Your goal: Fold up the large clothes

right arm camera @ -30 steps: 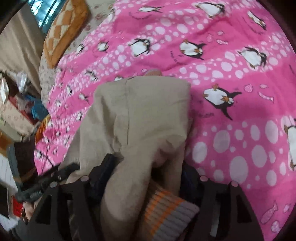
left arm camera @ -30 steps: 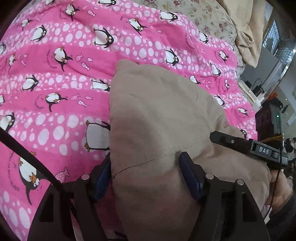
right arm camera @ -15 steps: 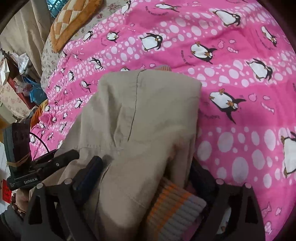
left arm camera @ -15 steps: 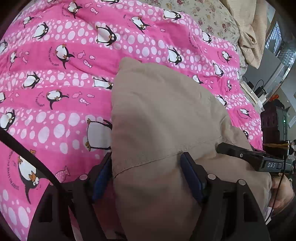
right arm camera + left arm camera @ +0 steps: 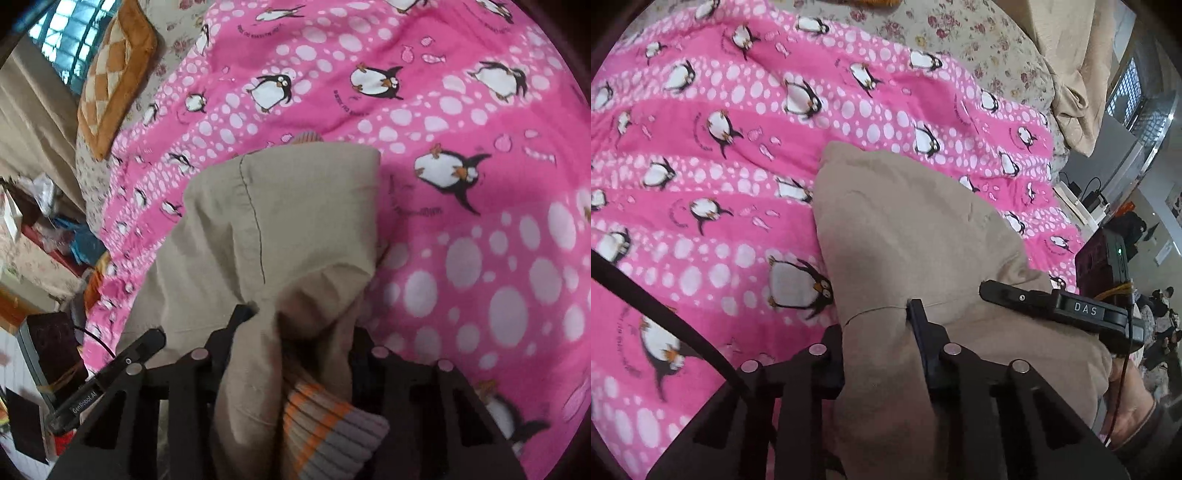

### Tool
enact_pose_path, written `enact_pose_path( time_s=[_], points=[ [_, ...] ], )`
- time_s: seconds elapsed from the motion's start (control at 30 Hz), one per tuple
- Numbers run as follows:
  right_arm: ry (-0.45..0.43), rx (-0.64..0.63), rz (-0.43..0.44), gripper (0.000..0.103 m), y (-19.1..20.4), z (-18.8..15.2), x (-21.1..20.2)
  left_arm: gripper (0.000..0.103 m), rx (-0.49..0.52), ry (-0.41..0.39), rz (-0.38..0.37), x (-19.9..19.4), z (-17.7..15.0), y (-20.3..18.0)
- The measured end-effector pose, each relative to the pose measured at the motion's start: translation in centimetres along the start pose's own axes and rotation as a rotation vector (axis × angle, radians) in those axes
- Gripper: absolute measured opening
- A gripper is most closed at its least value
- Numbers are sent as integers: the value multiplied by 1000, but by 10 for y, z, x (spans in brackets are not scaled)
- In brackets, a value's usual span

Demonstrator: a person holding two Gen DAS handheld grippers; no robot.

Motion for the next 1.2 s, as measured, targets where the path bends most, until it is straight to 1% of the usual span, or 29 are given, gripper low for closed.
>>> enact_pose_path(
  time_s=[0.1,0.17,0.3,0.47,0.53,0.6,0.67,0.7,0.73,0.8,0.87,0.93,0.97,1.03,1.07,1.1,1.13,1.17,1.2],
  points=[
    [-8,10,49,38,19,1,12,5,-24,-15,32,-16,3,17],
    [9,2,71,37,35,0,27,5,-59,-14,60,-25,2,38],
    [54,-34,105,37,66,-6,60,5,-116,1,76,-37,-6,75],
    [115,-88,123,37,102,-19,86,5,-136,-4,124,-64,-20,105],
    [138,-115,122,37,116,-27,93,5,-159,-1,122,-74,-27,117],
    [158,-134,110,37,127,-34,98,5,-181,5,104,-81,-35,125],
    [163,-141,81,37,131,-38,98,8,-177,27,89,-79,-42,127],
    [157,-130,59,40,129,-39,96,12,-165,50,94,-74,-45,127],
    [151,-107,56,47,127,-39,93,16,-162,57,98,-71,-48,128],
    [157,-81,68,48,125,-43,86,18,-179,42,82,-71,-49,129],
    [178,-93,48,50,127,-49,84,20,-193,37,69,-70,-50,131],
    [199,-129,12,56,124,-55,87,22,-213,57,53,-67,-49,133],
    [190,-138,12,57,123,-56,88,23,-215,71,45,-67,-48,134],
    [176,-137,19,57,121,-56,87,23,-254,85,8,-67,-48,138],
    [173,-147,17,56,122,-56,88,21,-263,84,-13,-66,-49,138],
    [162,-167,-3,51,123,-55,87,13,-245,80,-20,-66,-48,135],
    [155,-175,11,38,128,-56,86,7,-222,71,-8,-67,-48,132],
    [153,-176,25,32,131,-57,83,4,-191,56,-10,-72,-47,126],
    [145,-174,31,30,135,-58,78,1,-189,50,-32,-76,-47,122]
  ],
)
Point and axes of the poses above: each gripper's, at about its wrist camera, not at the fingertips, and x roughly the way its jaws point, y to its left, z to its top, the point moved 10 cm from there along x, roughly the way its jaws point, and after that the axes turned 12 degrees about y, right-handed, at the moved point
